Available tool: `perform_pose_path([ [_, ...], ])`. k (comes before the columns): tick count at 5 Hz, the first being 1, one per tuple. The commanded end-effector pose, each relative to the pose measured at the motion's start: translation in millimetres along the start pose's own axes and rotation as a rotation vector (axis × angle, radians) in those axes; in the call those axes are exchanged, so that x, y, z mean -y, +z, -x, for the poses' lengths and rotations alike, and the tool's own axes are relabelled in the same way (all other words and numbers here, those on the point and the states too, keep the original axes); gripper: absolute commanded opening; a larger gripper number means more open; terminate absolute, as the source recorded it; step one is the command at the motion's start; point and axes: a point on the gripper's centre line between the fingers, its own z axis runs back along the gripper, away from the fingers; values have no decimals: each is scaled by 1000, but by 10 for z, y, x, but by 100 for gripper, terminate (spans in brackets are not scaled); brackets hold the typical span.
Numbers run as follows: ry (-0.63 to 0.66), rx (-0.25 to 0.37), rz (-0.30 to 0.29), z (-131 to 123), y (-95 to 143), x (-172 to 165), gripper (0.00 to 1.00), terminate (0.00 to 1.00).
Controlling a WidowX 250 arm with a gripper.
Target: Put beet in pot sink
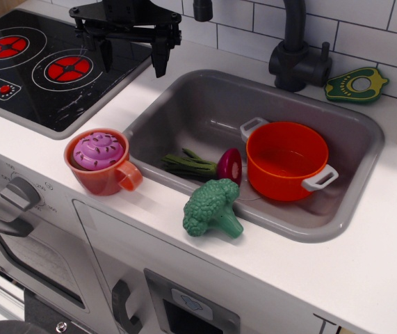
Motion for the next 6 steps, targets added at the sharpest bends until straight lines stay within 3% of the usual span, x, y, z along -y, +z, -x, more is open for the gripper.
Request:
perform_pose_path([
  [1,0,0,0,0,0,0,100,0],
  [3,495,30,-4,4,-33,338,100,0],
  [4,754,-8,49,45,-17,493,100,0],
  [5,1012,8,60,110,-167,539,100,0],
  [6,1041,13,40,226,-373,552,100,0],
])
